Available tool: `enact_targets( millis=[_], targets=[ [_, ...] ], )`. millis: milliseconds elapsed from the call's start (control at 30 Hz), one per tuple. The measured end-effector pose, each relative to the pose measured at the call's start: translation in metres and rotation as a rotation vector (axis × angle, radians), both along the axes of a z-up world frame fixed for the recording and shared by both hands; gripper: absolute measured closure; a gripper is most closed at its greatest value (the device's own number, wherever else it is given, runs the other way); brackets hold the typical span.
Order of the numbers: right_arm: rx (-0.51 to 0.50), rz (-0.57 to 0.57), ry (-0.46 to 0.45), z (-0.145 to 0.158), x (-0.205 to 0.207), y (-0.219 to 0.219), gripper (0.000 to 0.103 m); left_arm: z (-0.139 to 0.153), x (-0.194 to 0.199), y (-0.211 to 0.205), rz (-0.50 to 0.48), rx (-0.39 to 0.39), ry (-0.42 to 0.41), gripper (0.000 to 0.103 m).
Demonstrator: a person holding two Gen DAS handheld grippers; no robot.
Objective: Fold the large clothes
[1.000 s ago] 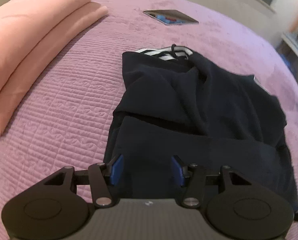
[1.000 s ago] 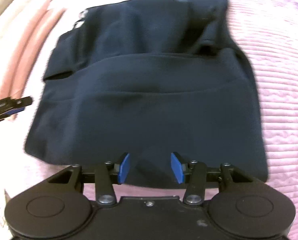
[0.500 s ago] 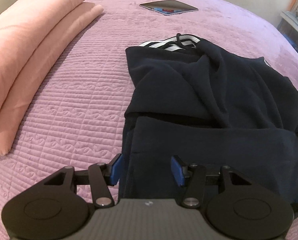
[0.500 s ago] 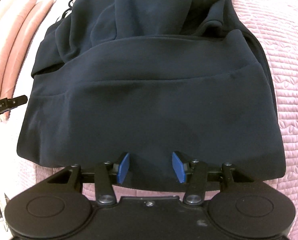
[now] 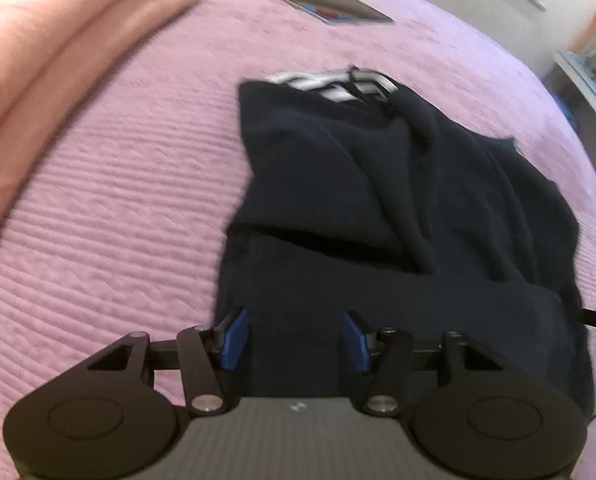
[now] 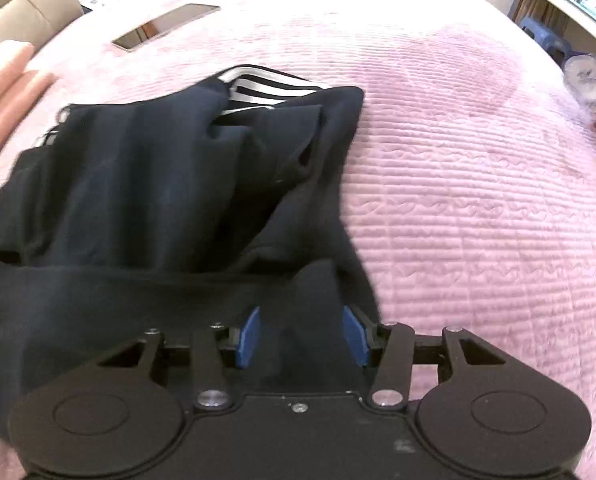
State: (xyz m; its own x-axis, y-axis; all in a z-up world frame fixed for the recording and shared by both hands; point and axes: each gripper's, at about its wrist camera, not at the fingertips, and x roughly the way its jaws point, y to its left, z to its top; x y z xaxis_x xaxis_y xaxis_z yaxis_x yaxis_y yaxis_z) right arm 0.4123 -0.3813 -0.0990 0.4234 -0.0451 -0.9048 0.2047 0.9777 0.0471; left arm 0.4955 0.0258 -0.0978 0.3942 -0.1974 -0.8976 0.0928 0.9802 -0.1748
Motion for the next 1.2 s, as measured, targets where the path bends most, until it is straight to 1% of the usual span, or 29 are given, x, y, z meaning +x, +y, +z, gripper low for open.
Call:
enact_targets(
  millis=[67, 133, 200, 267, 300, 367, 400, 433, 467, 500, 533, 567, 633, 700, 767, 800, 867, 900, 933, 1000, 1067, 1100, 1167, 1200],
  targets=[
    [0.021, -0.005, 0.015, -0.007, 0.003, -0.004, 0.045, -0.001, 0.005, 0.0, -0.01, 0.006, -0.008, 0.048],
    [0.038, -0.013, 0.043, -0.016, 0.005, -0.005, 0.045, -0.007, 0.012, -0.004, -0.047, 0.005, 0.008, 0.044],
    [0.033, -0.01, 0.052, -0.021, 0.006, -0.002, 0.043, -0.013, 0.017, -0.01, -0.072, 0.039, -0.001, 0.044],
    [0.012, 0.006, 0.057, -0.023, 0.007, 0.001, 0.042, -0.02, 0.024, -0.012, -0.062, 0.055, -0.006, 0.044],
    [0.001, 0.017, 0.055, -0.023, 0.006, 0.004, 0.043, -0.025, 0.028, -0.012, -0.049, 0.039, 0.0, 0.044],
    [-0.035, 0.047, 0.048, -0.024, 0.007, 0.009, 0.063, -0.032, 0.033, -0.012, -0.033, 0.02, 0.003, 0.047],
    [-0.058, 0.06, 0.043, -0.022, 0.006, 0.012, 0.086, -0.035, 0.034, -0.014, -0.037, 0.025, 0.004, 0.067],
    [-0.054, 0.077, 0.03, -0.019, 0.003, 0.014, 0.09, -0.036, 0.033, -0.017, -0.044, 0.055, -0.009, 0.096],
    [-0.036, 0.084, 0.018, -0.014, -0.001, 0.015, 0.092, -0.033, 0.03, -0.02, -0.055, 0.074, -0.032, 0.096],
    [-0.011, 0.095, 0.005, -0.007, -0.006, 0.015, 0.093, -0.026, 0.024, -0.02, -0.065, 0.049, -0.067, 0.098],
    [0.019, 0.119, -0.013, 0.001, -0.013, 0.016, 0.093, -0.017, 0.016, -0.017, -0.074, -0.003, -0.103, 0.098],
    [0.035, 0.14, -0.021, 0.006, -0.018, 0.017, 0.093, -0.01, 0.009, -0.015, -0.084, -0.046, -0.121, 0.098],
    [0.044, 0.152, -0.01, 0.006, -0.024, 0.016, 0.093, -0.002, 0.0, -0.012, -0.111, -0.086, -0.114, 0.098],
    [0.059, 0.153, 0.0, -0.002, -0.021, 0.012, 0.093, -0.007, -0.003, -0.01, -0.118, -0.072, -0.096, 0.098],
    [0.05, 0.137, -0.01, -0.009, -0.015, 0.009, 0.087, -0.017, 0.001, -0.008, -0.101, -0.062, -0.081, 0.097],
    [0.053, 0.13, -0.012, -0.011, -0.012, 0.008, 0.08, -0.021, 0.003, -0.007, -0.082, -0.056, -0.082, 0.096],
    [0.058, 0.114, -0.021, -0.015, -0.006, 0.004, 0.077, -0.024, 0.006, -0.005, -0.072, -0.08, -0.09, 0.09],
    [0.07, 0.114, -0.022, -0.016, -0.004, 0.003, 0.07, -0.025, 0.007, -0.005, -0.073, -0.09, -0.092, 0.087],
    [0.08, 0.116, -0.024, -0.017, -0.002, 0.001, 0.067, -0.025, 0.009, -0.006, -0.082, -0.095, -0.093, 0.087],
    [0.097, 0.132, -0.02, -0.019, 0.002, 0.0, 0.065, -0.028, 0.011, -0.008, -0.099, -0.088, -0.092, 0.086],
    [0.083, 0.155, -0.017, -0.021, 0.007, 0.0, 0.065, -0.029, 0.013, -0.008, -0.102, -0.088, -0.089, 0.085],
    [0.07, 0.155, -0.01, -0.021, 0.008, 0.001, 0.064, -0.029, 0.014, -0.007, -0.102, -0.093, -0.085, 0.081],
    [0.082, 0.142, 0.005, -0.025, 0.01, -0.002, 0.051, -0.027, 0.015, -0.005, -0.091, -0.087, -0.088, 0.075],
    [0.102, 0.131, 0.007, -0.027, 0.01, -0.004, 0.039, -0.027, 0.014, -0.005, -0.08, -0.087, -0.09, 0.069]
  ],
)
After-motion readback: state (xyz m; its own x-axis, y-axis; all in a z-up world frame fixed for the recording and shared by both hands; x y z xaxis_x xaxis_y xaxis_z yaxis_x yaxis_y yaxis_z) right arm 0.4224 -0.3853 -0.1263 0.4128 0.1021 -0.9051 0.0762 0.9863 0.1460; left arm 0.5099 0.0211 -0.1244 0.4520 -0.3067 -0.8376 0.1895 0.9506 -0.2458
